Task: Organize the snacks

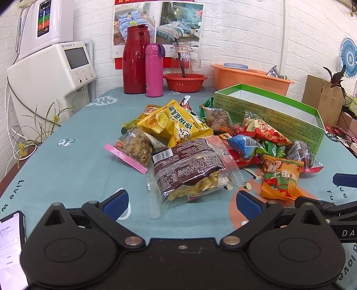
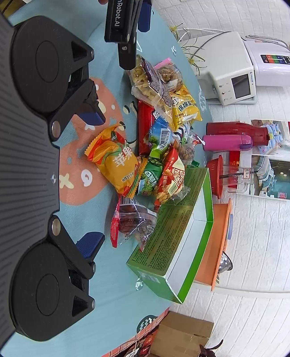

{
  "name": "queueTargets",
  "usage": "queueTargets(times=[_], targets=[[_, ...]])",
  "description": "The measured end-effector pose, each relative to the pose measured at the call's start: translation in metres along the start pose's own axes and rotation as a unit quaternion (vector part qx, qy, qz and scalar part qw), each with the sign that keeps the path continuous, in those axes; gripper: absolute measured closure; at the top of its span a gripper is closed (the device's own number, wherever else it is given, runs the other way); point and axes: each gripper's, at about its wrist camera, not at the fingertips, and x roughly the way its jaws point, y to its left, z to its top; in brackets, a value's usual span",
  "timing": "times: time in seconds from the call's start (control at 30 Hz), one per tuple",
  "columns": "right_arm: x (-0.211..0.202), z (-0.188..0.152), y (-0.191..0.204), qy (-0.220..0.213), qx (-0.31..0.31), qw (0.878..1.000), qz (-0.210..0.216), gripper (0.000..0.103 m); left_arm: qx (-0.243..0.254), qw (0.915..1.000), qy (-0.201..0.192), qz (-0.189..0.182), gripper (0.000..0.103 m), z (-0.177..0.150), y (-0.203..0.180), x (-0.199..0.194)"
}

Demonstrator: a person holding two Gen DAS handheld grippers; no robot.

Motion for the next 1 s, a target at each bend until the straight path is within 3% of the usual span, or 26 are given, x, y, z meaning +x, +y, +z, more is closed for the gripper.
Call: queueTargets(times=[0.27,0.4,0.57,0.7,0.8,0.83,0.87,0.93,1.0], targets=[[0.003,0.004,0.003,-0.013,0.010,1.000,0.000,0.000,-0.016,0.9997,-0.003,-0.016,0.000,0.002,0.011,0.000],[-0.002,0.013,-0.003,-0.055,0.055,0.994,0.078,0.000,-0.073,0.9935,0.006,-0.087,0.000,0.007,0.042,0.000],[0.015,0.037,0.020,-0.022,0.038,0.981,0.189,0.000,-0.152,0.9801,0.027,-0.124,0.000,0.012,0.078,0.006],[0.038,0.052,0.045,0.002,0.034,0.974,0.225,0.000,-0.181,0.9701,0.039,-0.157,0.000,0.018,0.092,0.014],[0.058,0.058,0.053,0.017,0.043,0.973,0.228,0.000,-0.188,0.9677,0.052,-0.160,0.000,0.022,0.096,0.026],[0.064,0.058,0.053,0.027,0.052,0.972,0.227,0.003,-0.189,0.9673,0.057,-0.160,0.000,0.022,0.097,0.029],[0.069,0.055,0.049,0.043,0.066,0.969,0.235,0.025,-0.188,0.9666,0.061,-0.162,0.004,0.023,0.097,0.033],[0.068,0.048,0.042,0.050,0.084,0.961,0.257,0.032,-0.188,0.9651,0.070,-0.168,0.008,0.022,0.097,0.038],[0.059,0.040,0.035,0.053,0.078,0.961,0.259,0.037,-0.189,0.9619,0.081,-0.180,0.025,0.022,0.095,0.045]])
